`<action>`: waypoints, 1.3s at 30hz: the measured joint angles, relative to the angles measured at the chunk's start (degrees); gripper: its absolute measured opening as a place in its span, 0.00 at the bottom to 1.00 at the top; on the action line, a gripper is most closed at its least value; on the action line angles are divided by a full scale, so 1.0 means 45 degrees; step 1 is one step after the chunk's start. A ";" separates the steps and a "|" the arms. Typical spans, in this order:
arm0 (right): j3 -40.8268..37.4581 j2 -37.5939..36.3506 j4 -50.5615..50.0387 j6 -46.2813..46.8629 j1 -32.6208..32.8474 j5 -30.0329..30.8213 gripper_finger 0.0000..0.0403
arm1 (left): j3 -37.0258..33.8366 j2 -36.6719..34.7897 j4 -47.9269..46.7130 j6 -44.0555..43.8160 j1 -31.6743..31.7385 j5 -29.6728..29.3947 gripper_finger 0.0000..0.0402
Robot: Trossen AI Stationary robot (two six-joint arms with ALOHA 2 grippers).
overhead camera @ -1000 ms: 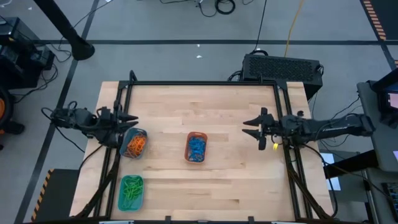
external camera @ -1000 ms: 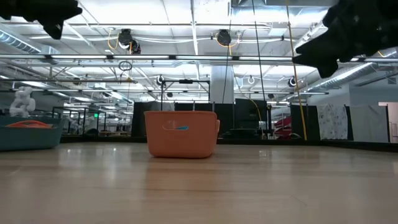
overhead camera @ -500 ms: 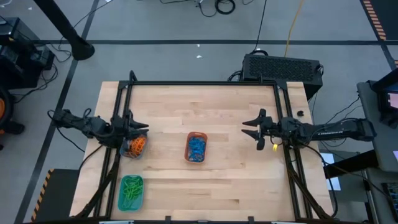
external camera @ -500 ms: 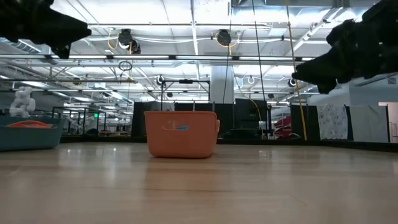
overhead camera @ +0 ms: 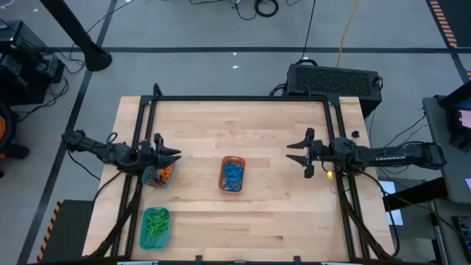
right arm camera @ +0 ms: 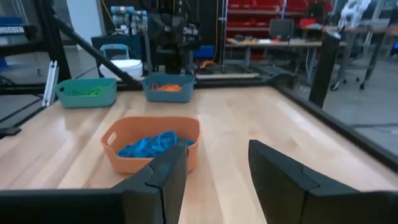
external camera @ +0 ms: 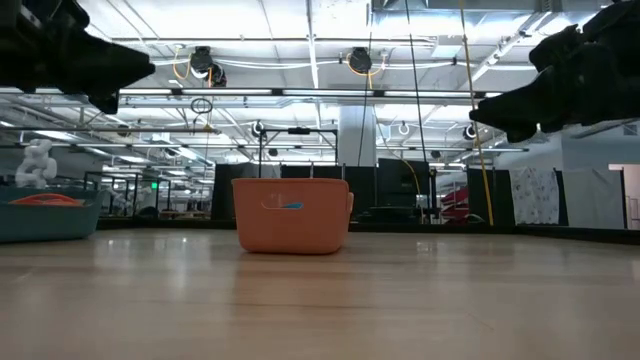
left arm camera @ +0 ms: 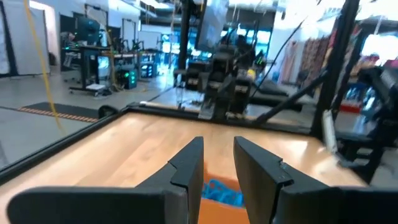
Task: Sort rubber bands into baskets
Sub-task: Return to Home Position
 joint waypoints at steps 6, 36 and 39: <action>0.0005 0.0019 -0.0036 -0.2246 0.0000 0.0234 0.40 | -0.0004 0.0000 -0.0545 -0.0833 0.0000 -0.0650 0.24; 0.0010 0.0029 -0.1188 -0.0508 0.0000 0.0287 0.40 | 0.0001 0.0000 -0.0697 -0.2134 0.0000 -0.0668 0.24; 0.0010 0.0029 -0.1188 -0.0508 0.0000 0.0287 0.40 | 0.0001 0.0000 -0.0697 -0.2134 0.0000 -0.0668 0.24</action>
